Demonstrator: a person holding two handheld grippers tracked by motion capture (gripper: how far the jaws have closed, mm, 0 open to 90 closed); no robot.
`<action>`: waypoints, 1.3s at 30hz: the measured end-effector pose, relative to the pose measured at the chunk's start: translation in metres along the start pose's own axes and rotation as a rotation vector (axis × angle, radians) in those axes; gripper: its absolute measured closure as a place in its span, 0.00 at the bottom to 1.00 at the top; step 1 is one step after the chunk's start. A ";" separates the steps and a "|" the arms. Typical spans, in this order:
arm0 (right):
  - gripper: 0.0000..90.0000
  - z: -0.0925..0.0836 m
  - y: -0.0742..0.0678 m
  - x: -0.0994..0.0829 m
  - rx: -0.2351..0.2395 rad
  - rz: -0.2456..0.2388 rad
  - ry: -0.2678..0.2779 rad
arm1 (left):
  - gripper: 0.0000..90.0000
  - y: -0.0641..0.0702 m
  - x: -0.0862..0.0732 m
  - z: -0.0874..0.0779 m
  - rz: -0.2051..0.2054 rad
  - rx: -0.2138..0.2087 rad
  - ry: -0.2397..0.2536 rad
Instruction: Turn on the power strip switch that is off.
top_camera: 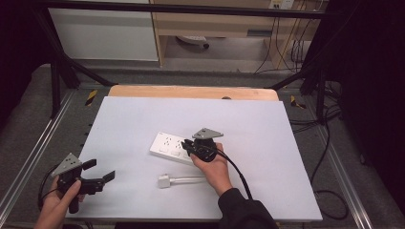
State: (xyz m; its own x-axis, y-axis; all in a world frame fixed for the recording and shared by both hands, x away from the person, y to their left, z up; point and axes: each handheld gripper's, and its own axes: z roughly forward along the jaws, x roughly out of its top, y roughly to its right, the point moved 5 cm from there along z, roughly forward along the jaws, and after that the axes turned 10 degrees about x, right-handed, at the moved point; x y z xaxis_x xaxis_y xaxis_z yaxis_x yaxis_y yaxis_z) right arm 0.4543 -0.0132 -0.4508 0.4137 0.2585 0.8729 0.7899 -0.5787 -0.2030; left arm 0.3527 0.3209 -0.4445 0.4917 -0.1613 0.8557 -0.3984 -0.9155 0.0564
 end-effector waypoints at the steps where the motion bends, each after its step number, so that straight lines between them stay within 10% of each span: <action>1: 0.90 0.000 0.000 0.000 0.001 -0.001 0.000 | 0.07 0.000 0.000 0.000 0.001 0.001 0.000; 39: 1.00 0.018 -0.013 -0.015 0.015 -0.027 -0.048 | 0.07 0.000 -0.001 0.001 0.007 0.001 -0.008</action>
State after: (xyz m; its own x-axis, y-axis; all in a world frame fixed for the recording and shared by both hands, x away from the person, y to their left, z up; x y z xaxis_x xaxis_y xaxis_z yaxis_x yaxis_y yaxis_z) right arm 0.4459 0.0048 -0.4695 0.4131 0.3112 0.8559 0.8078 -0.5591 -0.1867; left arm 0.3529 0.3209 -0.4454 0.4950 -0.1704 0.8520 -0.4009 -0.9148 0.0499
